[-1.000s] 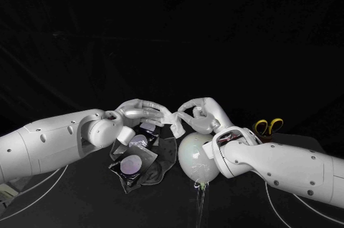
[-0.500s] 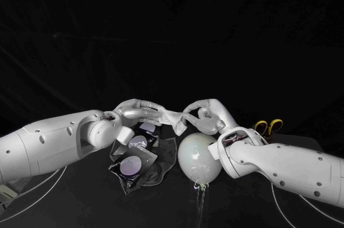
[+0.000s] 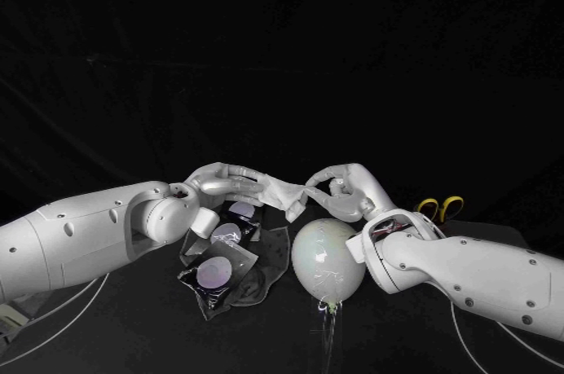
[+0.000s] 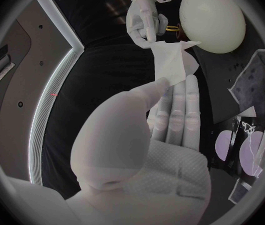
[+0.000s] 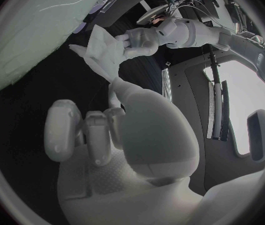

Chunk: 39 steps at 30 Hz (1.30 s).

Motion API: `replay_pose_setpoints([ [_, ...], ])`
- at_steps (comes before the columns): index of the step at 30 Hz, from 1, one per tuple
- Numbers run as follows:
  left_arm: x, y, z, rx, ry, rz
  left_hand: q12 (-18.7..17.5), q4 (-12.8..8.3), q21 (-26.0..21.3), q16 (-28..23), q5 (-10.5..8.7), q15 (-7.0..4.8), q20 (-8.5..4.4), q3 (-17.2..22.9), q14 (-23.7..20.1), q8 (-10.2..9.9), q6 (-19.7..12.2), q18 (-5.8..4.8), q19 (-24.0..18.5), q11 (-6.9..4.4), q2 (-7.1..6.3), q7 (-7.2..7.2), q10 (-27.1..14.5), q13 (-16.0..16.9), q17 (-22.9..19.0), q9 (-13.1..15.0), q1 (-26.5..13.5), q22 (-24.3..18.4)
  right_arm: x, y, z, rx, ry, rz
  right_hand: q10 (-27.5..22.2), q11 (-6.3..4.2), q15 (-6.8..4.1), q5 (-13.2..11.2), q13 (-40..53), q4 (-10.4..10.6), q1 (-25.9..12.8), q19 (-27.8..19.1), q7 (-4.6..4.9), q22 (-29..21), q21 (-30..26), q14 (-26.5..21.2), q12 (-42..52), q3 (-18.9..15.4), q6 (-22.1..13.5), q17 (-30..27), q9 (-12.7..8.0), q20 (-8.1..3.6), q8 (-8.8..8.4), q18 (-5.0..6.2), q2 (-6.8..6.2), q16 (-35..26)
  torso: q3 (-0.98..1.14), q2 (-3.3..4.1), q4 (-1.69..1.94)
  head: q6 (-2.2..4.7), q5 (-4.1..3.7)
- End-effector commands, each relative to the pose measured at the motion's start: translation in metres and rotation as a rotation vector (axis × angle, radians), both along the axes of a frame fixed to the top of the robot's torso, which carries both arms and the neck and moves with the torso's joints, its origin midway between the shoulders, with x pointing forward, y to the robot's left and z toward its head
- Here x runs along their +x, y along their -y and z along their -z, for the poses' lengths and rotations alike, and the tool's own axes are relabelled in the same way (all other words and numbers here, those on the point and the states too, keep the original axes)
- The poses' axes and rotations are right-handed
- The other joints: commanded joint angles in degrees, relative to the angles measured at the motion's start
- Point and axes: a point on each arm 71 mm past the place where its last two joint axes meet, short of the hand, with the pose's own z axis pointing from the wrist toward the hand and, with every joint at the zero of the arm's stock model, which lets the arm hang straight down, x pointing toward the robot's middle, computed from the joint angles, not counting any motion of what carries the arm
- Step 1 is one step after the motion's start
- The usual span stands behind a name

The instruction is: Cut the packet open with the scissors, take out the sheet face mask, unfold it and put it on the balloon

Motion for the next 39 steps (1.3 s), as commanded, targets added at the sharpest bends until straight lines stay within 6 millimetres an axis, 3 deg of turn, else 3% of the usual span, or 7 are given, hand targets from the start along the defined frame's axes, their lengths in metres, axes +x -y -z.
replay_pose_setpoints([
  [1, 0.001, -0.001, -0.002, -0.007, 0.019, -0.016, 0.31, -0.49, 0.27, 0.27, 0.26, 0.03, -0.44, 0.20, 0.41, -0.22, -0.45, 1.26, 0.04, -0.42, 0.43, 0.51, 1.97, 0.01, 0.08, -0.10, 0.65, 0.10, 0.000, 0.000, -0.001, -0.009, 0.003, -0.012, 3.08, -0.46, -0.55, 0.30, 10.16, 0.05, 0.07, 0.64, -0.04, 11.09, 0.28, 5.96, 0.26, 0.37, 0.54, 15.05, 4.15, -0.19, 1.73, 0.01, 0.67, 0.28, -0.02, 0.00, 0.05, 0.03, 0.03],
  [18, 0.005, -0.020, -0.005, -0.069, -0.001, -0.081, 0.03, -3.40, 2.49, 0.51, 0.36, -0.10, -0.97, 4.80, 0.88, -0.63, -0.65, 1.04, -0.91, -0.46, -0.98, 0.47, 3.11, -0.06, 1.45, -1.22, -1.03, 1.19, 0.003, 0.015, 0.000, -0.009, 0.003, 0.022, 3.09, -0.46, -0.56, 0.31, 10.17, -0.01, 0.06, 0.64, -0.05, 11.10, 0.29, 5.96, 0.27, 0.44, 0.50, 15.05, 4.19, -0.19, 1.78, 0.01, 0.64, 0.28, -0.04, -0.01, 0.04, -0.07, -0.05],
  [39, 0.008, -0.033, -0.002, -0.011, -0.058, -0.184, 0.02, -4.40, 4.18, 0.75, 0.39, -0.30, -1.19, 7.17, 1.30, -0.35, -0.41, 1.08, -1.22, -0.64, -1.48, 0.34, 3.70, -0.02, 2.47, -1.69, -3.01, 1.97, 0.007, 0.024, -0.002, -0.006, 0.010, 0.045, 3.09, -0.46, -0.56, 0.31, 10.17, -0.01, 0.06, 0.64, -0.05, 11.10, 0.29, 5.96, 0.27, 0.44, 0.50, 15.05, 4.19, -0.19, 1.78, 0.01, 0.64, 0.28, 0.00, 0.01, 0.03, -0.10, -0.33],
])
